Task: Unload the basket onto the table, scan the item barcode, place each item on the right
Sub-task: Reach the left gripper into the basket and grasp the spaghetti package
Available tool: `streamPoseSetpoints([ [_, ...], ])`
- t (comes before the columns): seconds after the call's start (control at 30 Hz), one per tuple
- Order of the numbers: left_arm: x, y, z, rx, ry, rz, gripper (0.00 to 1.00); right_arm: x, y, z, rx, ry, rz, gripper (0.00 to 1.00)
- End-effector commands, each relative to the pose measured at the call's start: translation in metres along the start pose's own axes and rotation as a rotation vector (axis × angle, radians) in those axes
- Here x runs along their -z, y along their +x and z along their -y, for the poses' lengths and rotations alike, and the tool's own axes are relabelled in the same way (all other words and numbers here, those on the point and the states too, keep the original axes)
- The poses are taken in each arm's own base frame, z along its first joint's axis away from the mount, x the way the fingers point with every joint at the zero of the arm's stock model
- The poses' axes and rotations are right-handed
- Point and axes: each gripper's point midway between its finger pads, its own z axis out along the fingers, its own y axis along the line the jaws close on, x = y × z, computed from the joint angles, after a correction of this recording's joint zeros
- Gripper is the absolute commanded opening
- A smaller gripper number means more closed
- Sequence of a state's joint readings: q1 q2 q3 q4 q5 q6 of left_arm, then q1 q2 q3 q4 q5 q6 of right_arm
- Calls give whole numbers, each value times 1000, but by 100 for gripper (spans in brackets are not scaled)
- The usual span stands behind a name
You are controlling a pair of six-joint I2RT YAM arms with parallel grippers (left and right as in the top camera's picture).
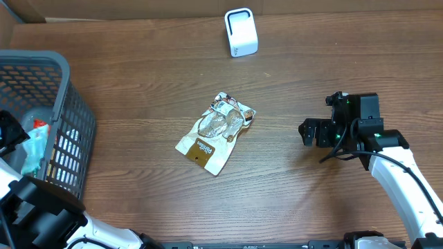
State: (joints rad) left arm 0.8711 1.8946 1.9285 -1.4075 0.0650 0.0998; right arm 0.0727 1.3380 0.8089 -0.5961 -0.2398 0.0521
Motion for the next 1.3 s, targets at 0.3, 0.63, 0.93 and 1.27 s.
streamPoseSetpoints([
  [0.3, -47, -1, -10, 47, -48, 14, 80, 4, -9, -5, 11, -14, 22, 100],
  [0.63, -88, -11, -16, -42, -80, 84, 85, 4, -9, -5, 11, -14, 22, 100],
  [0.93, -127, 30, -38, -41, -201, -22, 83, 4, -9, -5, 11, -14, 22, 100],
  [1.27, -154, 56, -43, -63, -218, -68, 84, 4, -9, -5, 11, -14, 22, 100],
])
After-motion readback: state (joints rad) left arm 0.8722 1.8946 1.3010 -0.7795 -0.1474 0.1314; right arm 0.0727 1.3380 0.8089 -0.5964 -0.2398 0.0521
